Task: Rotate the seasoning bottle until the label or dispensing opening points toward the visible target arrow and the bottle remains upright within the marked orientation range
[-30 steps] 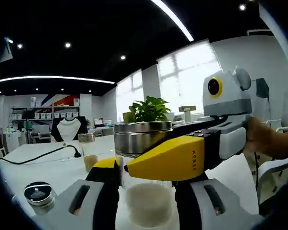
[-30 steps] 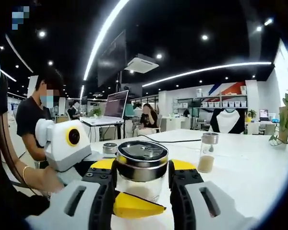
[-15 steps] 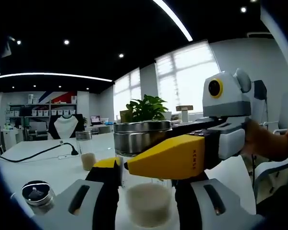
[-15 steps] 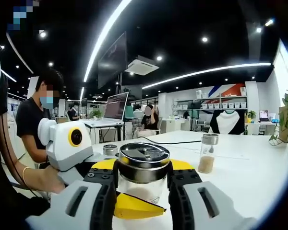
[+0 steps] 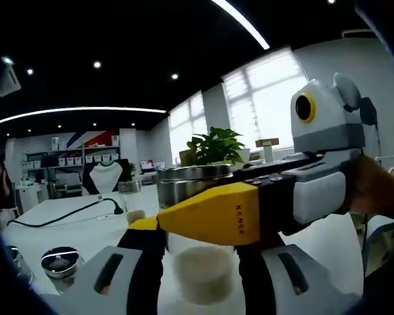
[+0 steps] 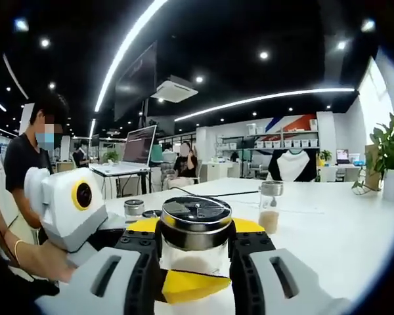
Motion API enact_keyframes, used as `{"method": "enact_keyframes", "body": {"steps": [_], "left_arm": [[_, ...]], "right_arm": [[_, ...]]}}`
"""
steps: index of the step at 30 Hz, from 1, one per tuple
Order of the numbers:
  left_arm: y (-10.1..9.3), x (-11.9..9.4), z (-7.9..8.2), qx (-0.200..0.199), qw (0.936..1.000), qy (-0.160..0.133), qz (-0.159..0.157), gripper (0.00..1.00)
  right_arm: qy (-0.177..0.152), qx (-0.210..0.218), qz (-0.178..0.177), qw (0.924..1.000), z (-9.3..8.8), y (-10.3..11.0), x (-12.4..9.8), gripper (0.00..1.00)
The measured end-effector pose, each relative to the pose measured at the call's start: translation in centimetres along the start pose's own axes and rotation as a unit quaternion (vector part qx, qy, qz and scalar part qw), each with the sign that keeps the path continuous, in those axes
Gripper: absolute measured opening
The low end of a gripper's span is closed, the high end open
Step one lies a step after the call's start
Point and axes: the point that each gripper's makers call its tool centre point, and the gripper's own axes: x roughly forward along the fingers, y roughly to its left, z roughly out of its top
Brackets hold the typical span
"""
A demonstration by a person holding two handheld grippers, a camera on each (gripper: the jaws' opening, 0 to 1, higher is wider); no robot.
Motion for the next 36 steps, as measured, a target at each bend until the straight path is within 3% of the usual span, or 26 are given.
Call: {"method": "enact_keyframes", "body": {"steps": [7, 9, 11, 15, 21, 28, 36], "left_arm": [[0.6, -0.2, -0.8, 0.010, 0.9992, 0.011, 0.038, 0.45], [1.0, -0.5, -0.8, -0.005, 0.9975, 0.012, 0.069, 0.45], [1.1, -0.6, -0.8, 0.033, 0.9954, 0.015, 0.088, 0.47], [1.5, -1.0, -0.8, 0.030, 0.9912, 0.019, 0.127, 0.47], [1.6, -1.3, -0.4, 0.044, 0.9860, 0.012, 0.160, 0.48], [2.0, -1.3, -0.3, 0.046, 0.9835, 0.010, 0.175, 0.48], [1.3, -1.2, -0.1, -0.012, 0.9917, 0.001, 0.128, 0.46]], "right_arm": [[-0.011, 0.004, -0.027, 0.9996, -0.2, 0.2, 0.2, 0.37], [-0.013, 0.005, -0.032, 0.9994, -0.1, 0.4, 0.4, 0.37], [-0.019, -0.001, -0.040, 0.9990, 0.1, 0.7, 0.4, 0.37], [-0.022, 0.006, -0.043, 0.9988, 0.3, 0.9, 0.5, 0.37], [-0.028, 0.002, -0.042, 0.9987, 0.8, 1.4, 0.4, 0.37], [-0.029, -0.002, -0.041, 0.9987, 0.8, 1.5, 0.3, 0.37], [-0.033, -0.006, -0.039, 0.9987, 1.0, 1.2, 0.0, 0.37]]}}
